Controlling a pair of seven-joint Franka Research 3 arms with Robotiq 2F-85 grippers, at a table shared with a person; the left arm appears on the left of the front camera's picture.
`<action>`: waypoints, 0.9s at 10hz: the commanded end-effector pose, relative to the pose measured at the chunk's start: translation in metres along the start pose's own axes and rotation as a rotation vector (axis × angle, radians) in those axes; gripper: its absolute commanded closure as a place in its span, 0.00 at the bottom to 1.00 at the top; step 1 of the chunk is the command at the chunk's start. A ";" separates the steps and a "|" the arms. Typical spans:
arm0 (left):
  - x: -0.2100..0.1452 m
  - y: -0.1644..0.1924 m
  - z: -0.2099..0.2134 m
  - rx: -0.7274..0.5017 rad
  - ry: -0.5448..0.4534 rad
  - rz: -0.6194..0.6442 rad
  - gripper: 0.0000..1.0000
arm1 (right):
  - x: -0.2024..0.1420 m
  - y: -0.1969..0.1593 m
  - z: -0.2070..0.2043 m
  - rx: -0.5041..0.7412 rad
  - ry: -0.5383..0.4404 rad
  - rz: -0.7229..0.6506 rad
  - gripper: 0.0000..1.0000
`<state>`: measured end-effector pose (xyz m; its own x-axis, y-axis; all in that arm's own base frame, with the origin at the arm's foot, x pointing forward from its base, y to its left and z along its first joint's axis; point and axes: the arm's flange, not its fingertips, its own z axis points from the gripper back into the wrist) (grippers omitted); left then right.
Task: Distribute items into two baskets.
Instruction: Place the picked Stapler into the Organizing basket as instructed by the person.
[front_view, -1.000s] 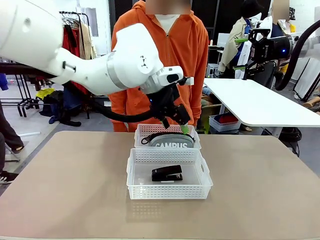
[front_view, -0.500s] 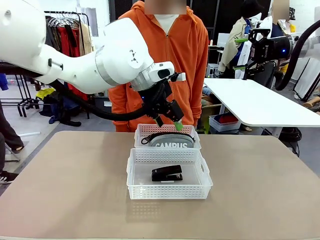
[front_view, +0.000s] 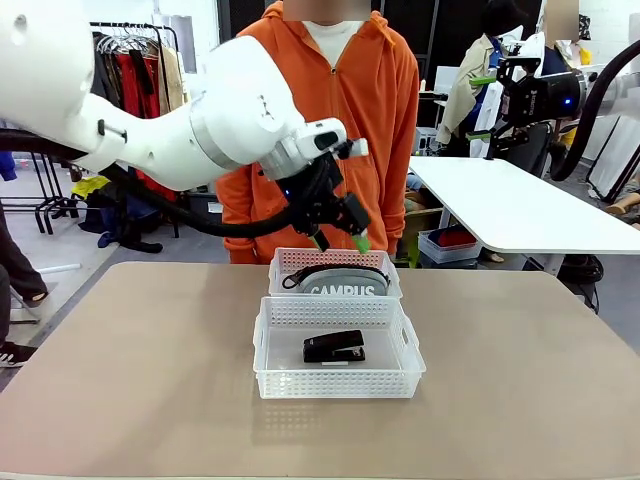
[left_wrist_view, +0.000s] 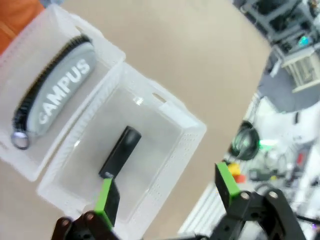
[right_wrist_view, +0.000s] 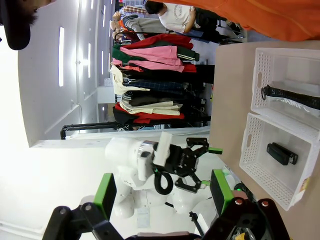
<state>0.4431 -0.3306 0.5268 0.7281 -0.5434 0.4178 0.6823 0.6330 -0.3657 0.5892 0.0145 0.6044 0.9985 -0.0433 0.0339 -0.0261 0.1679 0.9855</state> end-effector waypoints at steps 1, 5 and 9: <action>-0.010 0.010 0.045 -0.082 -0.119 0.189 0.00 | 0.000 0.003 0.000 0.012 -0.003 0.000 0.00; -0.023 0.042 0.121 -0.337 -0.259 0.505 0.00 | 0.000 0.003 0.000 0.012 -0.003 0.000 0.00; -0.052 0.089 0.179 -0.531 -0.408 0.674 0.00 | 0.000 0.003 0.000 0.012 -0.003 0.000 0.00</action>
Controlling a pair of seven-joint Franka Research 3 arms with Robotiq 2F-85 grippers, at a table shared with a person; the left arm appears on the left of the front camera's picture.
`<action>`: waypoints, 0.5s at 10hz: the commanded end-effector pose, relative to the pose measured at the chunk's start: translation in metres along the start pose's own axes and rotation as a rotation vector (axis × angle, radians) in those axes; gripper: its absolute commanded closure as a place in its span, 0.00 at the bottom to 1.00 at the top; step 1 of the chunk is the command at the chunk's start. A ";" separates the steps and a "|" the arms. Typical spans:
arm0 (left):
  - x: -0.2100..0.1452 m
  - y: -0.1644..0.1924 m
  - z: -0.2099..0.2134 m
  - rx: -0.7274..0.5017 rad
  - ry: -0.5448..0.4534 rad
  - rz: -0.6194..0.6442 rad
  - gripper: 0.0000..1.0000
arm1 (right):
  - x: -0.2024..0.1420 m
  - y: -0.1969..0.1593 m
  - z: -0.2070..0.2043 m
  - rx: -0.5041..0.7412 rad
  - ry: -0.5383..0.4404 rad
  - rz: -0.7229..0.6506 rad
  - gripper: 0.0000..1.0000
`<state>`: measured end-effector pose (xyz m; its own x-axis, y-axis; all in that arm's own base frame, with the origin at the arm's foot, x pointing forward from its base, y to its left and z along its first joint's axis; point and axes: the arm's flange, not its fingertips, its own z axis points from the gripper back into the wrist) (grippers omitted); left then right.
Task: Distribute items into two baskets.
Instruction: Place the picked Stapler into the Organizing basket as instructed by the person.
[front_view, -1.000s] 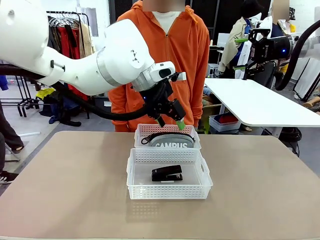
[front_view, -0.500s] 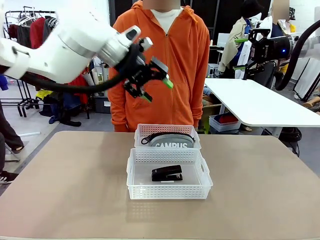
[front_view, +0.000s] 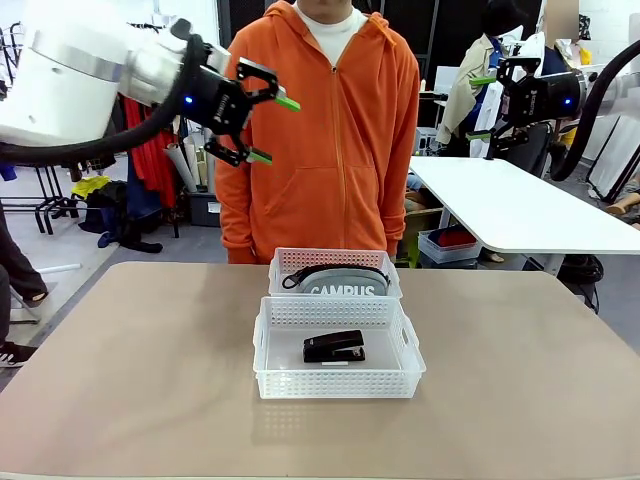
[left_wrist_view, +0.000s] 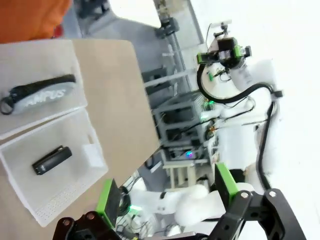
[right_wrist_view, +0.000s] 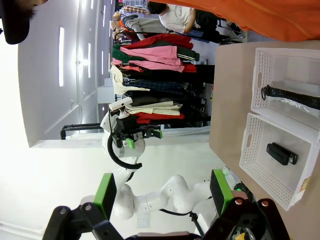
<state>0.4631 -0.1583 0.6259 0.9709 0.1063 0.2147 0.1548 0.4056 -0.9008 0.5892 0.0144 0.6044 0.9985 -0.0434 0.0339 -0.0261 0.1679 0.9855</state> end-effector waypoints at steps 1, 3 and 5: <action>-0.007 0.015 0.028 -0.081 -0.064 0.043 0.00 | 0.000 0.003 0.000 0.012 -0.003 0.000 0.00; -0.008 0.030 0.061 -0.148 -0.098 0.056 0.00 | 0.000 0.003 0.000 0.012 -0.003 0.000 0.00; -0.005 0.046 0.092 -0.211 -0.133 0.096 0.00 | 0.000 0.003 0.000 0.012 -0.003 0.000 0.00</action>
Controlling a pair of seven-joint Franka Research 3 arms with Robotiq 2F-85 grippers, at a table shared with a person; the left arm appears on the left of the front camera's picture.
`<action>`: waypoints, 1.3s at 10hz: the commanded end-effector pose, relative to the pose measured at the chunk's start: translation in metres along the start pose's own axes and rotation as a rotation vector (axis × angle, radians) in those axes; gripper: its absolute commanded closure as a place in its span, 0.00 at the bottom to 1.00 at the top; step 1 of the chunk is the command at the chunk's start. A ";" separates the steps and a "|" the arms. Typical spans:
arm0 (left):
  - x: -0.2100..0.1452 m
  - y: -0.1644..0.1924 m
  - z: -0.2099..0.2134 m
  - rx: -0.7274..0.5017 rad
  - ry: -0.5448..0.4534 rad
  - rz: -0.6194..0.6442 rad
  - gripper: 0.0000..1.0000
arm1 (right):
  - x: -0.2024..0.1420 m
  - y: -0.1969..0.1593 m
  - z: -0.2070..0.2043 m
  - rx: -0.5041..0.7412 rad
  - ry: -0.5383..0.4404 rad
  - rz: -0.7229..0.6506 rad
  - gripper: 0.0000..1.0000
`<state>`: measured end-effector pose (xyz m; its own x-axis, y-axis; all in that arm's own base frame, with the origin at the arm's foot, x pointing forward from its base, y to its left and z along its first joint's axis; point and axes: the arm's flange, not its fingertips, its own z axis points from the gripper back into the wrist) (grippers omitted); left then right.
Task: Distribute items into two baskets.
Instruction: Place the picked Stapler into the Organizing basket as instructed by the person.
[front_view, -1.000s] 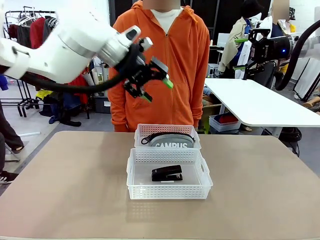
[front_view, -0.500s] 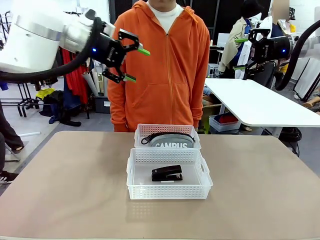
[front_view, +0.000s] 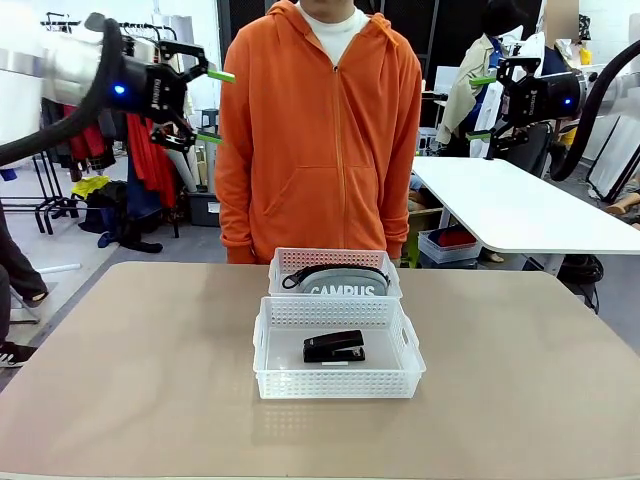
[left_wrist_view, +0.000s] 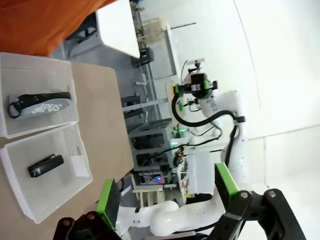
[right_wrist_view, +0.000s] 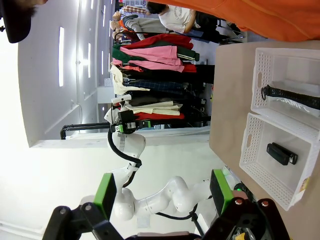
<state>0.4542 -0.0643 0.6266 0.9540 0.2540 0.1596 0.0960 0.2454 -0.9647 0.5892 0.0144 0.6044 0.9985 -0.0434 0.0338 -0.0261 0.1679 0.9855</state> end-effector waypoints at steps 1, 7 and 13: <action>-0.002 0.013 0.020 -0.064 -0.021 0.012 0.00 | 0.000 0.003 0.000 0.012 -0.003 0.000 0.00; 0.006 0.031 0.040 -0.064 -0.018 0.015 0.00 | 0.000 0.003 0.000 0.012 -0.003 0.000 0.00; 0.008 0.029 0.042 -0.054 -0.030 0.037 0.00 | 0.000 0.003 0.000 0.012 -0.003 0.000 0.00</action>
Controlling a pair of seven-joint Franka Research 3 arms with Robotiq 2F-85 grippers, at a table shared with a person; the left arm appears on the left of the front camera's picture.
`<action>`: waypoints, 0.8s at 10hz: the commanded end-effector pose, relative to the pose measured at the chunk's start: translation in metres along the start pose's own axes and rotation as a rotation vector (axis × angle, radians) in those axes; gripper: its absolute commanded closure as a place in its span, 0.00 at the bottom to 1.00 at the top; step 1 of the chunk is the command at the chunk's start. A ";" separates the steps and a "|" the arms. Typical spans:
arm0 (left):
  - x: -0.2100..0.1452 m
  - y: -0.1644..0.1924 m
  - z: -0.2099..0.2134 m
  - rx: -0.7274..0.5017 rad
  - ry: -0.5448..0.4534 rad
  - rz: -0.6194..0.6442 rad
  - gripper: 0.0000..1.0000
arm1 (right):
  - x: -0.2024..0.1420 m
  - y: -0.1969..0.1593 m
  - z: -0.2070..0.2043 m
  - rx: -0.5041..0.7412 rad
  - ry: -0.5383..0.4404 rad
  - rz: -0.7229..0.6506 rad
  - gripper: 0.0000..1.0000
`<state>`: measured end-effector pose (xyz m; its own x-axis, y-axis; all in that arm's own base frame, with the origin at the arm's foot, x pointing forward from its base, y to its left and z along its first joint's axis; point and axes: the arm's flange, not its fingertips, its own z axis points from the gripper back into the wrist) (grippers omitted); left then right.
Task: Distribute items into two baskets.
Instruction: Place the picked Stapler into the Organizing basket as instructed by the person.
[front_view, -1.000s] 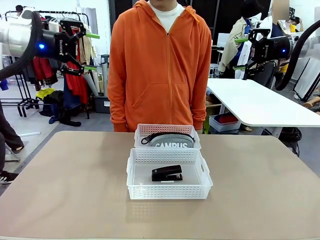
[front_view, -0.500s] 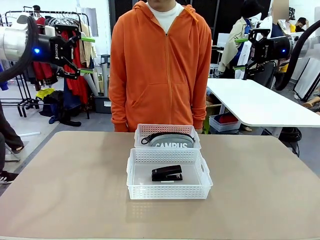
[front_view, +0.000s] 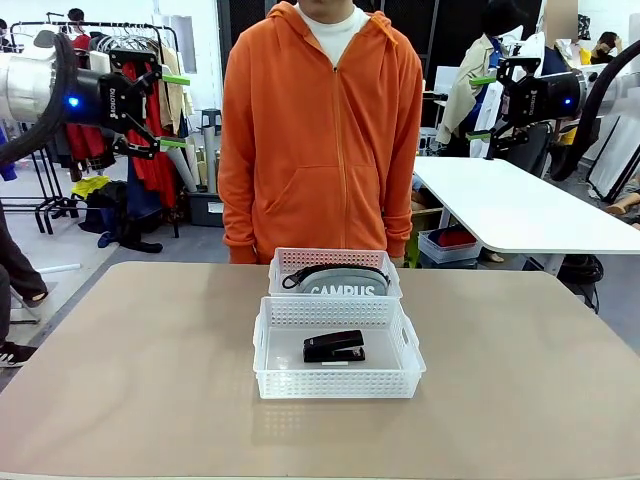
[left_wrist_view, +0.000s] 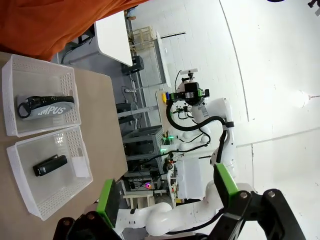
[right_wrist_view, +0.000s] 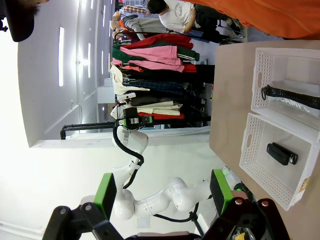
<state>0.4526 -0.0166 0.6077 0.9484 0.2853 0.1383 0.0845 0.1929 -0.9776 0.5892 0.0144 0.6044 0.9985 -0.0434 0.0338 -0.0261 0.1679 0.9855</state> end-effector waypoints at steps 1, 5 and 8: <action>0.000 0.000 0.000 -0.006 -0.003 0.010 0.00 | 0.000 0.003 0.000 0.012 -0.003 0.000 0.00; 0.000 0.000 0.000 -0.006 -0.003 0.010 0.00 | 0.000 0.003 0.000 0.012 -0.003 0.000 0.00; 0.000 0.000 0.000 -0.006 -0.003 0.010 0.00 | 0.000 0.003 0.000 0.012 -0.003 0.000 0.00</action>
<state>0.4526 -0.0166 0.6077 0.9484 0.2854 0.1380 0.0843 0.1928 -0.9776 0.5892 0.0144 0.6044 0.9985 -0.0434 0.0338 -0.0261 0.1679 0.9855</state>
